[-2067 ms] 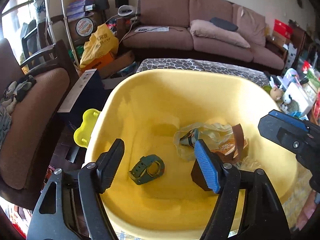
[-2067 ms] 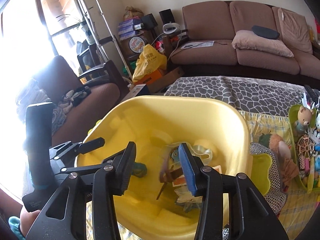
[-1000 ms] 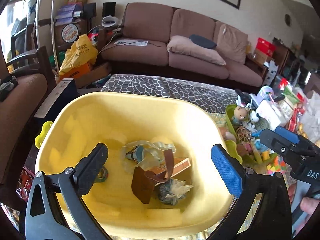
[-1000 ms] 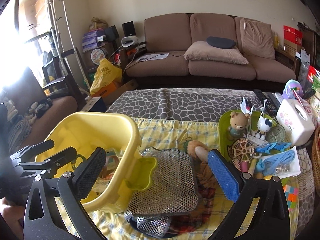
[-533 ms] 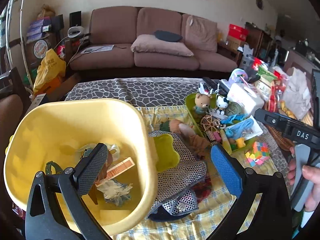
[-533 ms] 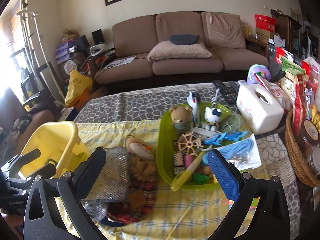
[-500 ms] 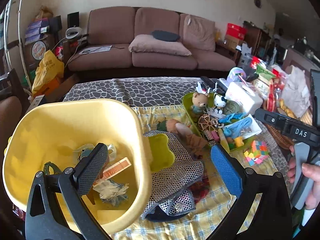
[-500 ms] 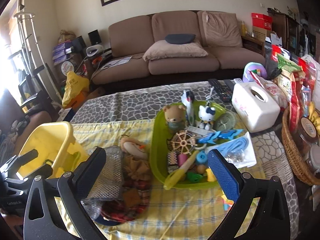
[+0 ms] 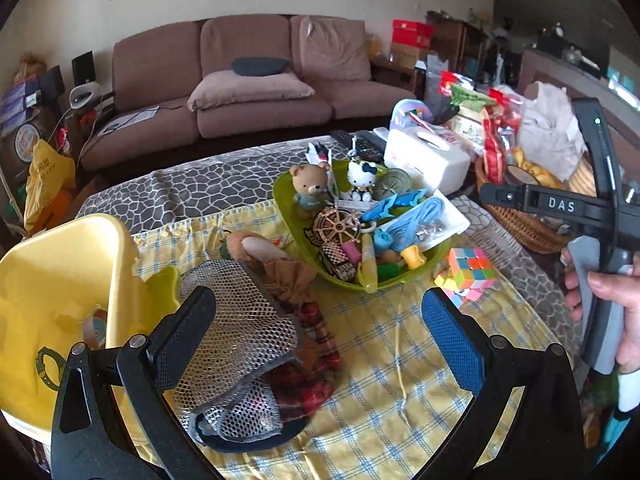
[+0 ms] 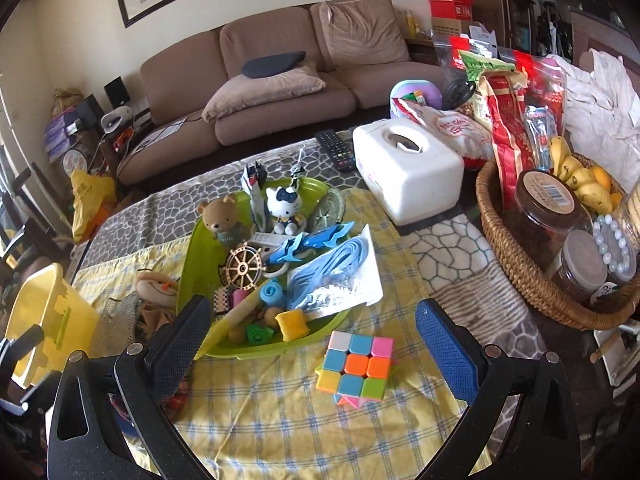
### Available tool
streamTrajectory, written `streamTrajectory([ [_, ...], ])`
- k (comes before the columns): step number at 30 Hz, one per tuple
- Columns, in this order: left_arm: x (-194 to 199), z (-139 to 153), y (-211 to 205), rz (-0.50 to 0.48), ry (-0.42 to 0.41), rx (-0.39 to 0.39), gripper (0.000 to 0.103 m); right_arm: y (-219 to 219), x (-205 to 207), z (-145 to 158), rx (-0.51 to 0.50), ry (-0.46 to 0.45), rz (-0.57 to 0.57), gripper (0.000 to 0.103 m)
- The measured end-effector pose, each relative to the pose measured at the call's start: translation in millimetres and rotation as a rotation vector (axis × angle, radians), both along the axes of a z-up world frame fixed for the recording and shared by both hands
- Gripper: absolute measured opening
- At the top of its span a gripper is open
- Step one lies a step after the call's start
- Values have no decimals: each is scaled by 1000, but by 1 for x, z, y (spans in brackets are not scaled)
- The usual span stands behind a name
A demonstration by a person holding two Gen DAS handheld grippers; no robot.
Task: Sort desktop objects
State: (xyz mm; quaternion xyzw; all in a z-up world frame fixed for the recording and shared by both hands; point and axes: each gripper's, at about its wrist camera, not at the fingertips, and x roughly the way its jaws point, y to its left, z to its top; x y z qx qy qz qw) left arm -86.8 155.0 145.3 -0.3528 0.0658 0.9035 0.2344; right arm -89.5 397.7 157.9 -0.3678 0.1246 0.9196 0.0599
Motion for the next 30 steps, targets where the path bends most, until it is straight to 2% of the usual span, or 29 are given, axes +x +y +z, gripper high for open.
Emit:
streamTrajectory([
  [6, 14, -28, 58, -117, -34, -7, 103, 25, 7, 2, -38, 3, -48, 103],
  [11, 28, -54, 113, -229, -26, -28, 103, 44, 12, 9, -83, 31, -80, 103],
  [16, 28, -81, 163, -317, -51, -47, 103, 54, 16, 9, -80, 29, -92, 103],
  [21, 14, -97, 192, -341, -56, -73, 103, 63, 21, 10, -72, 37, -107, 103],
  [27, -9, -114, 204, -320, -98, -67, 103, 76, 24, 7, -104, 36, -125, 103],
  [30, -12, -118, 207, -357, -133, -12, 102, 79, 24, 7, -113, 37, -126, 103],
])
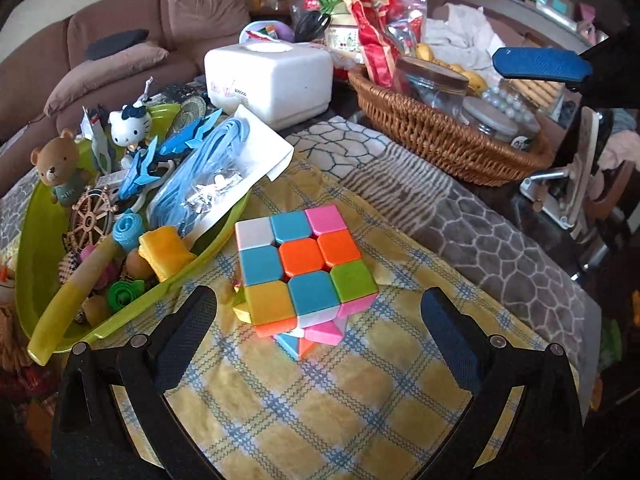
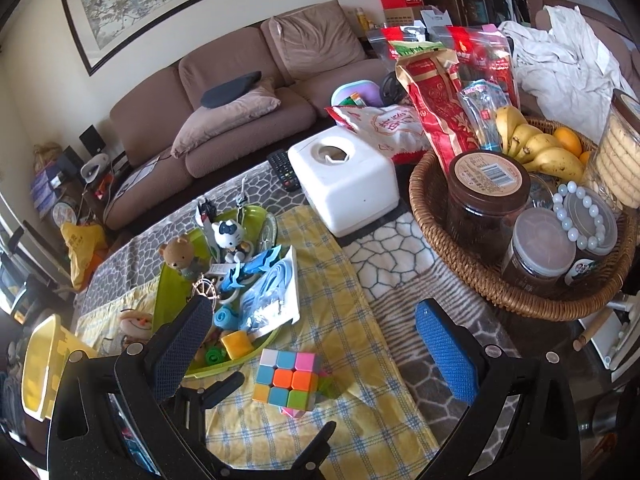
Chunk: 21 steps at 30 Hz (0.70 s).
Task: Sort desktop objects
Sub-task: 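Grasp the Rubik's cube with the left tool and lift it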
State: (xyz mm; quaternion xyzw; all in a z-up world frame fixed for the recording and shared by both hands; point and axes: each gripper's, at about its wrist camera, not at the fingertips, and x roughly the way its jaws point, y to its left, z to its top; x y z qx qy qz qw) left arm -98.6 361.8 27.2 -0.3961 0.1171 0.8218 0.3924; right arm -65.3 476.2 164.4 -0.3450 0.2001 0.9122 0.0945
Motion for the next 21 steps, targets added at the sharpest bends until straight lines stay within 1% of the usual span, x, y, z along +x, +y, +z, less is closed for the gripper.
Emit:
streamTrajectory([
  [2, -1, -2, 2, 4, -7, 8, 100, 0, 0, 0, 2, 0, 1, 103],
  [5, -2, -8, 9, 23, 3, -19, 96, 1, -1, -1, 5, -1, 7, 103],
  [7, -6, -13, 11, 45, 11, -46, 80, 1, -2, -3, 3, -4, 10, 103],
  [9, -10, -17, 12, 62, 6, -56, 72, 1, -2, -4, -2, -7, 12, 103],
  [12, -13, -19, 10, 73, -24, -43, 72, 0, -3, -4, 5, -8, 14, 103],
  [21, 7, -14, -8, 44, -23, 10, 71, -7, -6, -4, 9, -13, 30, 103],
])
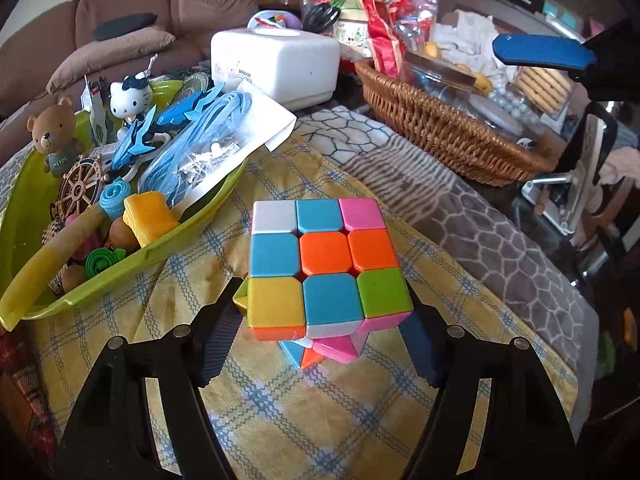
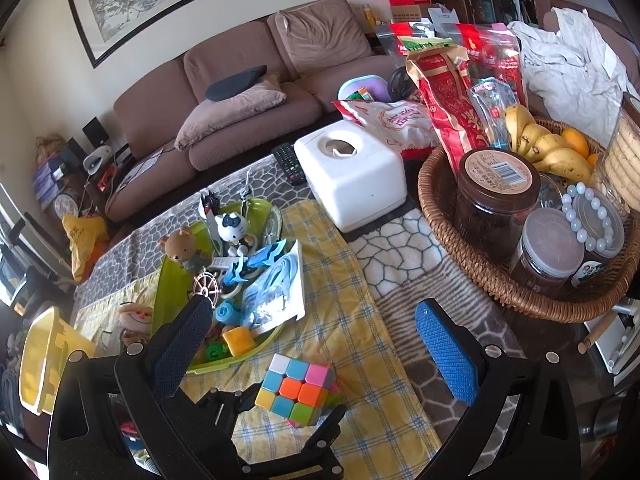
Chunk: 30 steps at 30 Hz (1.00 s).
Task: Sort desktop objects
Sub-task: 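Grasp the Rubik's cube with the left tool and lift it, then grasp the yellow rolled item with the right tool while the left holds the cube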
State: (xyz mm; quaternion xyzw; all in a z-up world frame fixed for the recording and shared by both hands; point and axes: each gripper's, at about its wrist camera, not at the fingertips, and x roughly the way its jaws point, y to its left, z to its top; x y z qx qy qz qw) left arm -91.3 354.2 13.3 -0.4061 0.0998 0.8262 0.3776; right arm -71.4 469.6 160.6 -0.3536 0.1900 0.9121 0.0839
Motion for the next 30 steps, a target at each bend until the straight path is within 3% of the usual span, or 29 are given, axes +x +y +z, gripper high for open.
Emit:
streamTrajectory([
  [7, 16, 23, -53, 26, 15, 26, 71, -11, -5, 0, 5, -1, 32, 103],
  [13, 20, 61, -112, 89, 42, 41, 71, -32, -12, -1, 37, -6, 75, 101],
  [17, 22, 90, -150, 133, 78, 41, 71, -48, -26, -8, 25, -15, 144, 80],
  [18, 23, 95, -159, 143, 83, 41, 71, -54, -31, -12, 29, -29, 163, 71],
  [22, 23, 109, -190, 188, 88, 43, 71, -76, -53, -37, 57, -115, 228, 54],
  [24, 22, 115, -202, 206, 90, 55, 71, -85, -64, -51, 66, -153, 256, 36],
  [26, 19, 122, -212, 226, 82, 75, 71, -92, -74, -63, 58, -191, 270, 30],
  [30, 14, 135, -229, 238, 67, 128, 71, -103, -88, -77, 115, -233, 265, 30],
])
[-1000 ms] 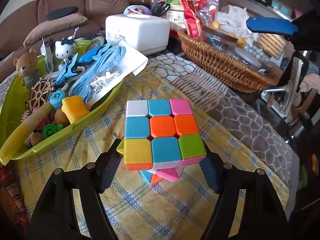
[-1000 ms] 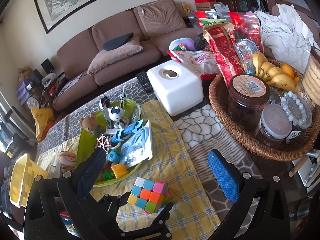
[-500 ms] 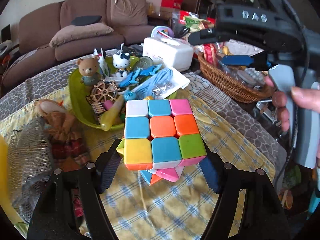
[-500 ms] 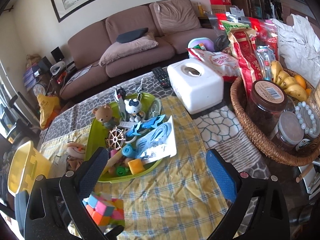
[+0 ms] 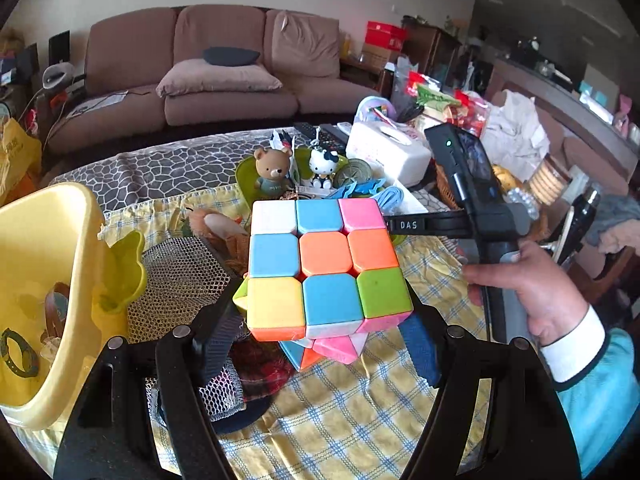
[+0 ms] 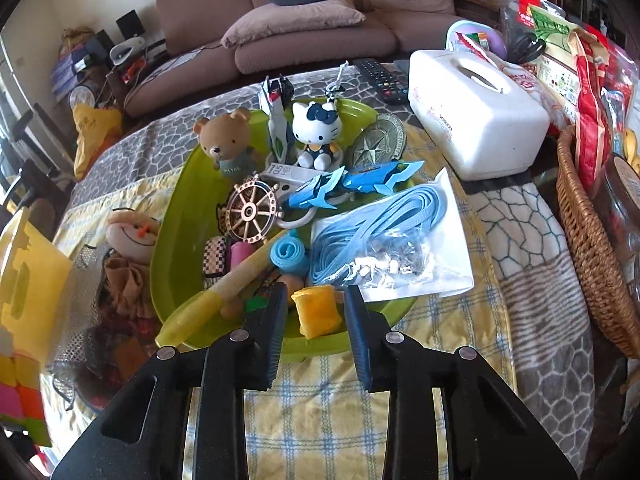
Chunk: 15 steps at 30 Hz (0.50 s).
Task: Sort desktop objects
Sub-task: 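Grasp the yellow rolled item with the right tool while the left holds the cube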
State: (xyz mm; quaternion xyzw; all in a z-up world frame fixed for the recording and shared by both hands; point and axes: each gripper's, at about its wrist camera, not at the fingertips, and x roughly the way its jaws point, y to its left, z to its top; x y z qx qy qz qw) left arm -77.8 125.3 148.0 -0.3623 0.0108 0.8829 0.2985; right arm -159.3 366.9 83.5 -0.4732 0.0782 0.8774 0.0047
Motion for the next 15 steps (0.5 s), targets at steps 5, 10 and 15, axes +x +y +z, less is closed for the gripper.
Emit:
streamTrajectory([
  [5, 0, 12, -17, 5, 32, 1, 71, -5, -11, -18, 34, -55, 0, 30],
  [10, -4, 19, -35, 37, 35, 22, 71, -16, -19, -32, 72, -82, 7, 28],
  [15, -9, 24, -55, 76, 32, 44, 71, -20, -23, -32, 101, -71, -3, 26],
])
